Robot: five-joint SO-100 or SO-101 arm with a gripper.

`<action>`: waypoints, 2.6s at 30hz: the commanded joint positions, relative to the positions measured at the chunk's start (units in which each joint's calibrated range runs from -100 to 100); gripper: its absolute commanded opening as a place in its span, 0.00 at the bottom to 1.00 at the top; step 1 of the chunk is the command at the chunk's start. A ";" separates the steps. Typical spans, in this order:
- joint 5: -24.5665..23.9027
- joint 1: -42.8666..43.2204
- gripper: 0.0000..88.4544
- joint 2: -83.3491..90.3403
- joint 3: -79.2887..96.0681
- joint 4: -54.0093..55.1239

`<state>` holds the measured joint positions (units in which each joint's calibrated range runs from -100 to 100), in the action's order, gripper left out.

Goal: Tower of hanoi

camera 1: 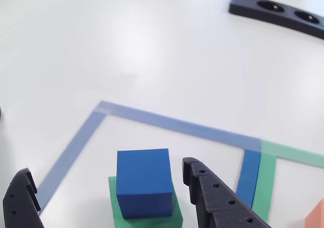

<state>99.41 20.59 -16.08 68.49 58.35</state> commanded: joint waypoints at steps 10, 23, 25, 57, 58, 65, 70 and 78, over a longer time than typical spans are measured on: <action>0.59 0.34 0.20 0.14 1.43 1.26; 0.59 0.19 0.16 0.14 0.52 2.16; 0.59 0.34 0.15 0.14 0.25 2.16; 0.59 0.04 0.02 18.89 0.79 -10.63; 0.59 -0.19 0.02 21.77 0.07 -14.19; 0.59 -2.10 0.02 43.65 -8.84 -50.21; 0.59 -3.78 0.02 55.11 -22.20 -82.35; 0.59 -6.67 0.02 60.55 -45.10 -116.91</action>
<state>100.00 15.60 41.07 34.46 -45.10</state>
